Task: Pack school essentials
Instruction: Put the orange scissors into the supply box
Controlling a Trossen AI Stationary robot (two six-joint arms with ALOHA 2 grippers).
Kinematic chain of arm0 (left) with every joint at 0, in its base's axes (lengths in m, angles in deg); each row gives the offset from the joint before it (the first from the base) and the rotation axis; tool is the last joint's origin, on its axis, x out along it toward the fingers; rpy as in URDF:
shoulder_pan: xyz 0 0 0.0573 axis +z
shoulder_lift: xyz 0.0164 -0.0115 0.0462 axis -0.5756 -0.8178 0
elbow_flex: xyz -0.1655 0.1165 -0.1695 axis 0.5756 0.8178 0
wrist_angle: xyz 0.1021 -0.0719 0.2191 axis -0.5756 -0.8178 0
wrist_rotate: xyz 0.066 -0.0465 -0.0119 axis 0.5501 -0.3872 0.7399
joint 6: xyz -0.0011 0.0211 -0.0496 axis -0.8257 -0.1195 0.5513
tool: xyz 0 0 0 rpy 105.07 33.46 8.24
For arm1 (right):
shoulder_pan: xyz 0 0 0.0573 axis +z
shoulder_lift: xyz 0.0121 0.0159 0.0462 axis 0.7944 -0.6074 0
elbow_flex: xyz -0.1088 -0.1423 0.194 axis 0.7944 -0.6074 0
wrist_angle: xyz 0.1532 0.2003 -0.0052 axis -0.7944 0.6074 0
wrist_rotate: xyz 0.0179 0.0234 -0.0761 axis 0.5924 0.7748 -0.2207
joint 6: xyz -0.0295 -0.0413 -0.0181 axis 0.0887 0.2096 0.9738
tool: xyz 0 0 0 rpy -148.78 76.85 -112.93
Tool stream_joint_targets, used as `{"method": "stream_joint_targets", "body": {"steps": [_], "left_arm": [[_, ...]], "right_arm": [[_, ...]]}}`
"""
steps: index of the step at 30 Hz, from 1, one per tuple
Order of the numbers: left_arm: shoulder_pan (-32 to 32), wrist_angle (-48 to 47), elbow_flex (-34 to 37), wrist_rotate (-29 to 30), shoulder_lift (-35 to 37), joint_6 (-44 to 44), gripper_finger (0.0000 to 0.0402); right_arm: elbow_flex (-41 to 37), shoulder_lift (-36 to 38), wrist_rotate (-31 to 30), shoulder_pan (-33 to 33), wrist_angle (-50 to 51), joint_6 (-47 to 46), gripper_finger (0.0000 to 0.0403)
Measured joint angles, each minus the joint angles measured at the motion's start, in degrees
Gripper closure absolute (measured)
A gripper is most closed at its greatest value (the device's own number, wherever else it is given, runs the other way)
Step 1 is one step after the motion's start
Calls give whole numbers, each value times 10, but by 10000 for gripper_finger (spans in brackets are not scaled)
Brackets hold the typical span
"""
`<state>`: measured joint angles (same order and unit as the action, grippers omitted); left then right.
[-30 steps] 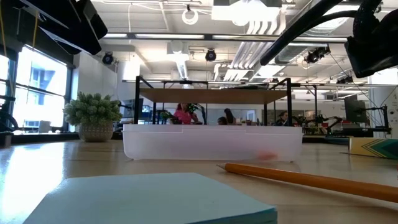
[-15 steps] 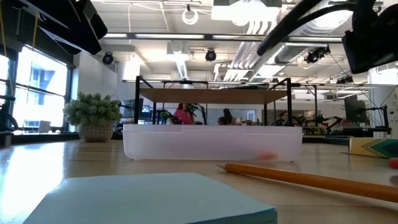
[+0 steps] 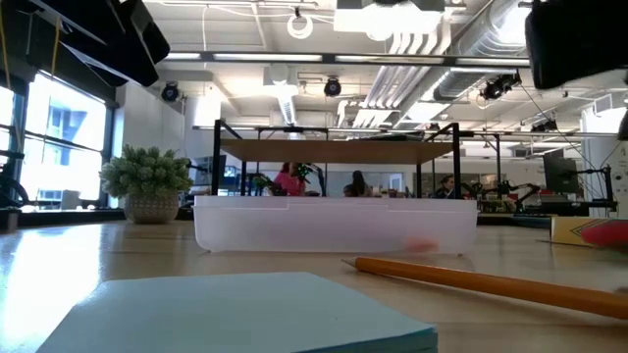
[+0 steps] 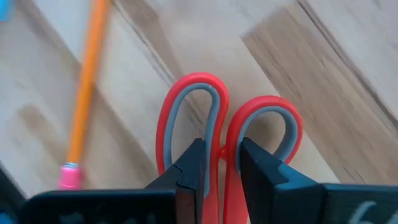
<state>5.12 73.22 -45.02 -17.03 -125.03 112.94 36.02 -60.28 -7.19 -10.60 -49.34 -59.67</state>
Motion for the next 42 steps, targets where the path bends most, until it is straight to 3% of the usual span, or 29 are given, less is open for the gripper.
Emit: {"method": "stream_joint_targets", "body": {"steps": [13,30,42], "left_arm": [[0,0,0,-29,0,0,234],[0,-58,0,-27,0,5,234],[0,-56,0,-36,0,4,234]], "right_arm": [[101,1,-50,-21,42,88,344],[206,1,-105,-170,-4,400,344],[210,1,-106,-256,-71,514,343]]}}
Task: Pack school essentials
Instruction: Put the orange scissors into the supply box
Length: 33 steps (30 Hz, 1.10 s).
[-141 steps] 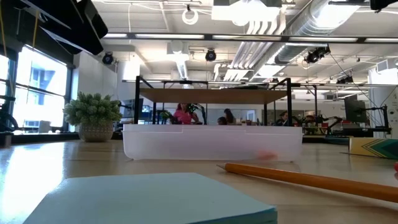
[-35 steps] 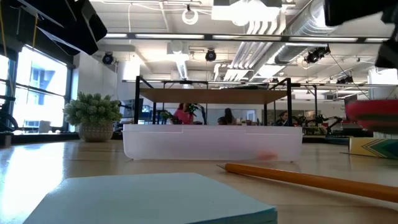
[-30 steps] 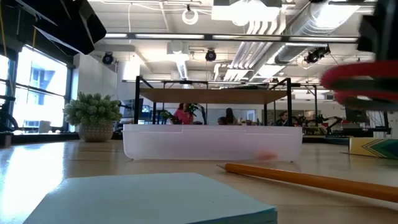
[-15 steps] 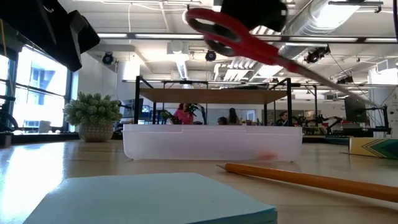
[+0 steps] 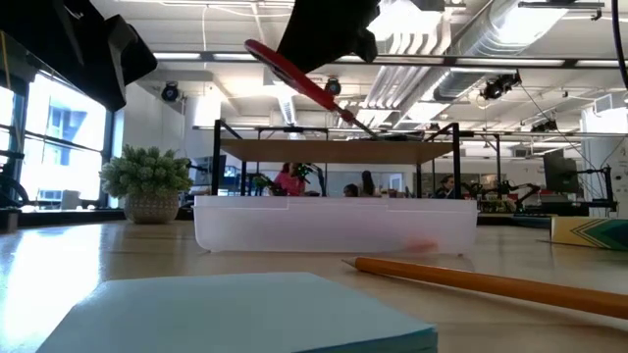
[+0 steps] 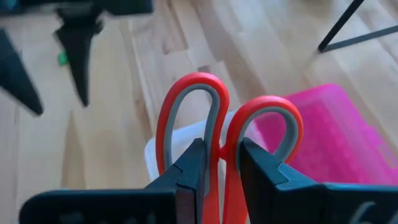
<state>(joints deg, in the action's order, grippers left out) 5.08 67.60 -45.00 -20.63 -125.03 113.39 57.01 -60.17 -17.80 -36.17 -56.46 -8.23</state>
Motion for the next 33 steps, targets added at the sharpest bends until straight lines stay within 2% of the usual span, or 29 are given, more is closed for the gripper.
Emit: {"method": "stream_joint_targets", "body": {"steps": [12,22,25,33], "left_arm": [[0,0,0,-9,0,0,234],[0,0,0,-17,0,0,234],[0,0,0,-19,0,0,234],[0,0,0,-22,0,0,234]], "right_arm": [[-21,-26,31,-13,-5,-2,343],[-21,-52,81,-29,7,-1,338],[-21,-52,80,-29,12,-1,316],[-21,-50,81,-29,21,-1,225]]}}
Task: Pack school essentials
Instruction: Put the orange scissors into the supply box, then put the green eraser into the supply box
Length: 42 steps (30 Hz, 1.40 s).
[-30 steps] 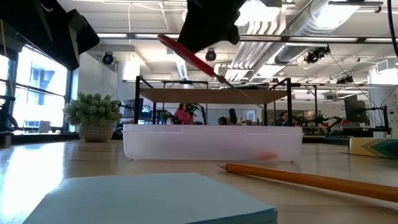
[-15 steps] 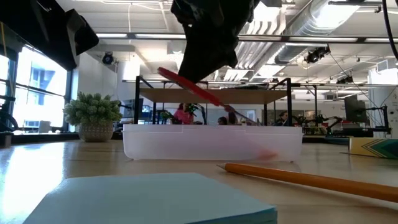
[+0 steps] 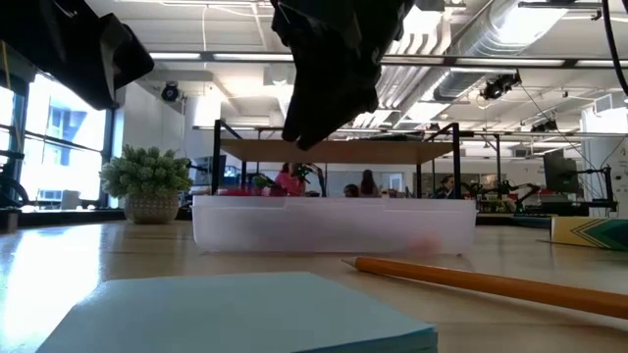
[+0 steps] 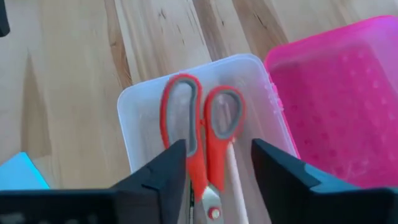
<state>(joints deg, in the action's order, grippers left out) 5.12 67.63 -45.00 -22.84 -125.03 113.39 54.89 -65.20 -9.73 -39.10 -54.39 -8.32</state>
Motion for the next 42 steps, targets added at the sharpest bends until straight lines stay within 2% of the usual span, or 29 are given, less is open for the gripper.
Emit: {"method": "stream_joint_targets", "body": {"steps": [6,10,18,23,33,42], "left_arm": [[1,0,0,-42,0,0,234],[-1,-6,0,-59,0,55,234],[-24,-72,0,-40,0,265,234],[-61,-114,0,-12,0,429,234],[-151,-195,0,27,0,682,234],[-197,-249,0,36,-6,819,234]], "right_arm": [[0,29,-3,0,5,7,198],[0,64,-25,0,19,35,199],[0,127,-81,-1,61,76,206],[0,136,-83,-1,73,99,206],[0,136,-83,-1,122,110,206],[0,136,-83,-1,129,108,206]]}}
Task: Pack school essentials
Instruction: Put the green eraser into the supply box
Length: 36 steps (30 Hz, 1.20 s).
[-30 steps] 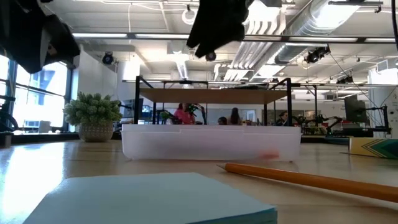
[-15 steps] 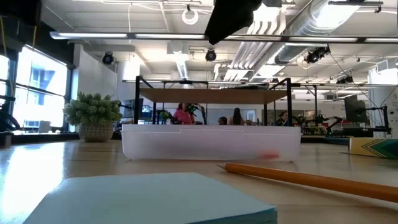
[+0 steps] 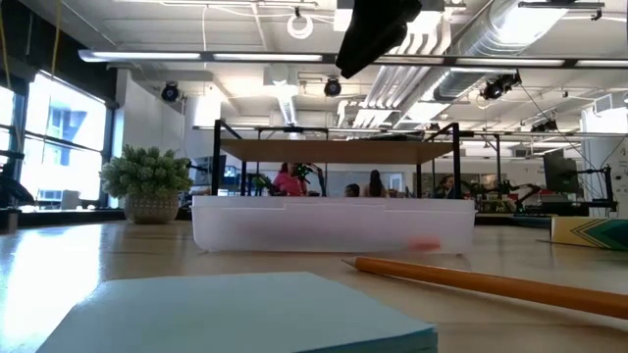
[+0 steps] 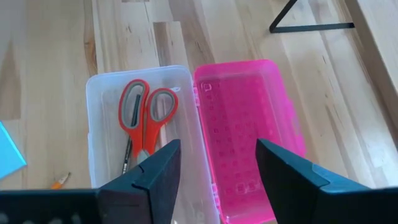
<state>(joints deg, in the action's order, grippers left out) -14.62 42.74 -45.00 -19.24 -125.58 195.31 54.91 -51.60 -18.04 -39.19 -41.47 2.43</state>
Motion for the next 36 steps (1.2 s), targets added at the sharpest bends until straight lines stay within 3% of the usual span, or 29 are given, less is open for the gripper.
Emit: {"method": "stream_joint_targets", "body": {"steps": [9,22,30,36], "left_arm": [[0,10,0,-45,-60,29,234],[1,38,0,-64,-106,73,237],[1,51,-2,-77,-127,76,271],[1,56,-1,-80,-128,53,317]], "right_arm": [[0,0,0,0,2,-3,206],[0,0,0,0,2,-3,206],[0,0,0,0,2,-5,206],[0,0,0,0,5,-10,206]]}}
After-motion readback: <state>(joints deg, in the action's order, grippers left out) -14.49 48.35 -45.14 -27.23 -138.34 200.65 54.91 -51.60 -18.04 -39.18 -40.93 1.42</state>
